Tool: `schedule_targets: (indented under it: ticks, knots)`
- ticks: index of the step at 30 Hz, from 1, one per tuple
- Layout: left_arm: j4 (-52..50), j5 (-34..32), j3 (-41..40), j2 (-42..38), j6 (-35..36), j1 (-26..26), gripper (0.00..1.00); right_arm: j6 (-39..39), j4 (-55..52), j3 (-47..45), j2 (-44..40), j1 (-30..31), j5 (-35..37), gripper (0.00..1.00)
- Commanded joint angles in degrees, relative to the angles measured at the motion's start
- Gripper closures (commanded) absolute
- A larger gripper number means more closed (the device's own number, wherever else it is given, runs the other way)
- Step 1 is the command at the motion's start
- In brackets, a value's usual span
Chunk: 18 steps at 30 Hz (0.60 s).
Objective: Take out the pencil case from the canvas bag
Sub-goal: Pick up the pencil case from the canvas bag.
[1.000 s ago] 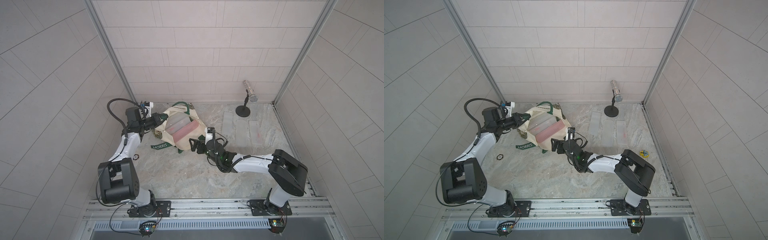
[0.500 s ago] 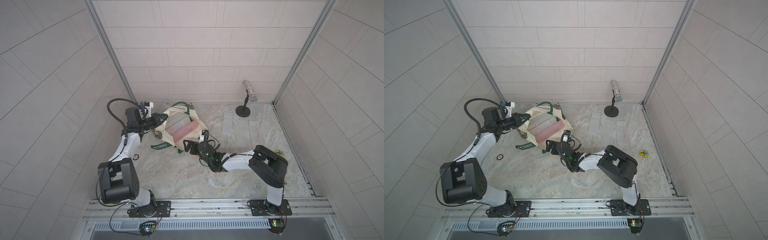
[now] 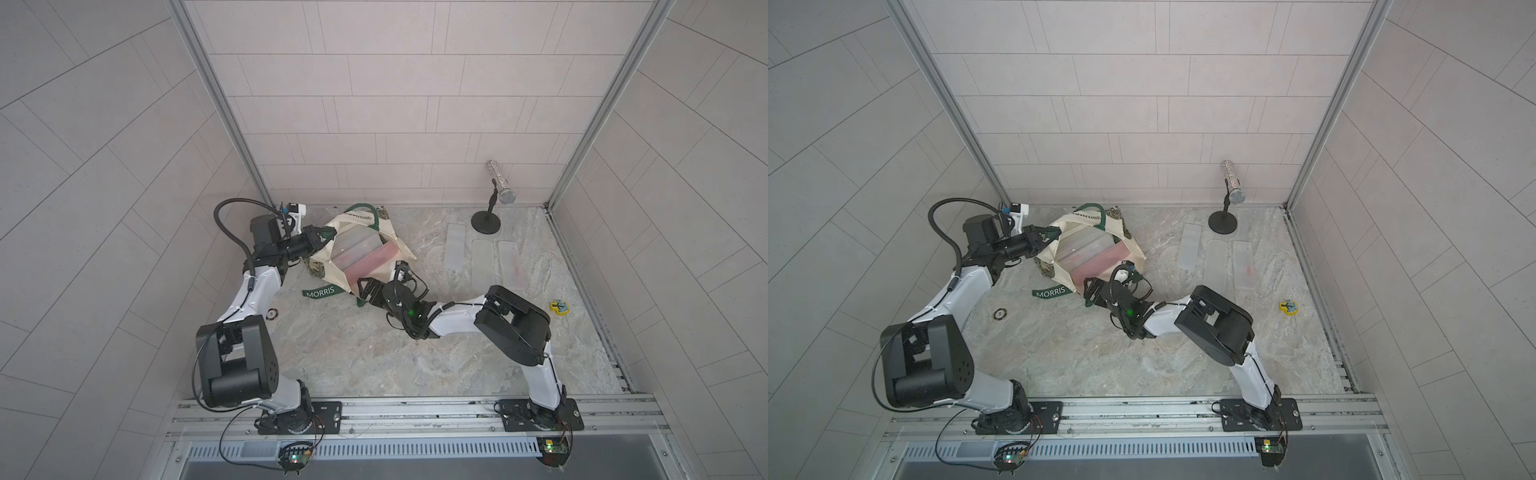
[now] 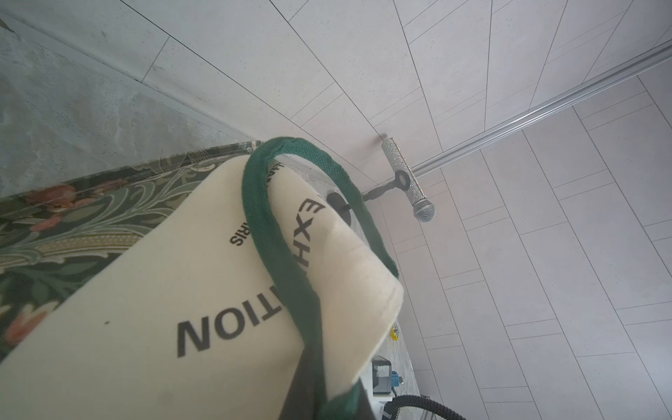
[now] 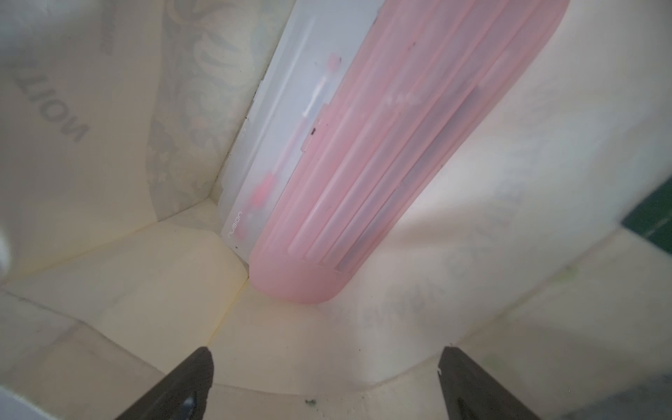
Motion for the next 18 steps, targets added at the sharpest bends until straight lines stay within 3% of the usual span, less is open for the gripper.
schedule_targets:
  ticks: [1, 18]
  knots:
    - [6.1, 3.7, 0.4, -2.3, -0.4, 0.3, 1.00, 3.2, -1.9, 1.7, 1.0, -0.2, 1.0, 0.00]
    - [17.2, 6.6, -2.0, -1.9, -8.0, 0.2, 1.00, 13.1, -3.4, 8.3, 8.5, -2.9, -0.3, 0.02]
